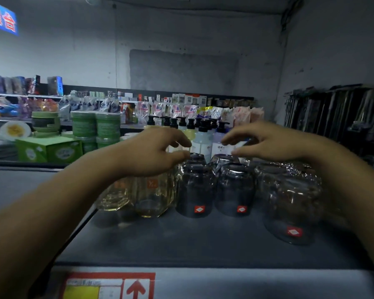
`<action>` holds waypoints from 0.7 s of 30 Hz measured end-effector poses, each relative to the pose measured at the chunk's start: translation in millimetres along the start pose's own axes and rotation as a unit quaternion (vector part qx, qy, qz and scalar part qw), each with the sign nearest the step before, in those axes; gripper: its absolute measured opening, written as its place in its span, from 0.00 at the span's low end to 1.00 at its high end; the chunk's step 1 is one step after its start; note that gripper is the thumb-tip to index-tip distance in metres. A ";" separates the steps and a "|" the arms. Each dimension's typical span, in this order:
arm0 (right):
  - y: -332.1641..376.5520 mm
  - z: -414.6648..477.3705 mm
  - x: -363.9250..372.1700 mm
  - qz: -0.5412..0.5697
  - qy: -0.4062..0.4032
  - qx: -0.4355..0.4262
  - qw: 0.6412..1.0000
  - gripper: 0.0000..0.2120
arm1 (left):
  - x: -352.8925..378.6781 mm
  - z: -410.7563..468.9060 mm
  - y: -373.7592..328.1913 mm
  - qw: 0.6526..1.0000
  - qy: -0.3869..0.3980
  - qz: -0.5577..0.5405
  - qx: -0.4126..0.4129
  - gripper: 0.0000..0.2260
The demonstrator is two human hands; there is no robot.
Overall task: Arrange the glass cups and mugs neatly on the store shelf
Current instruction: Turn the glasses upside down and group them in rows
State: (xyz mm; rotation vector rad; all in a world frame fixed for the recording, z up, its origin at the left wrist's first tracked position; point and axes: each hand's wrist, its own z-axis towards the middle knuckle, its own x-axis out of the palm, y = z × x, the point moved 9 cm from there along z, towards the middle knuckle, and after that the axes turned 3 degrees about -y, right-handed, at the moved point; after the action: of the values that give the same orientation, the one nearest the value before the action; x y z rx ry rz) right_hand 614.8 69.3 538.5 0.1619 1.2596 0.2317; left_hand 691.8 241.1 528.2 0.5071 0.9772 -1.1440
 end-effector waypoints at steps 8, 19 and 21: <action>-50.6 8.2 31.6 -0.030 0.095 0.071 0.993 0.24 | 49.6 27.6 0.2 0.984 0.161 -0.042 -0.062 0.20; -48.1 -1.2 32.4 -0.007 0.064 0.070 0.996 0.32 | 50.0 31.5 3.3 0.989 0.126 -0.063 -0.044 0.16; -47.3 -2.1 33.4 0.001 0.064 0.065 0.996 0.32 | 49.6 31.2 3.3 0.989 0.122 -0.070 -0.045 0.16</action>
State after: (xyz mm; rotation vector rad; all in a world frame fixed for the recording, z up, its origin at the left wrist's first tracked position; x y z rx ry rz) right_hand 626.4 32.3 495.3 0.2630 1.4023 0.1631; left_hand 711.0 192.5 501.6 0.5207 1.2875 -1.1743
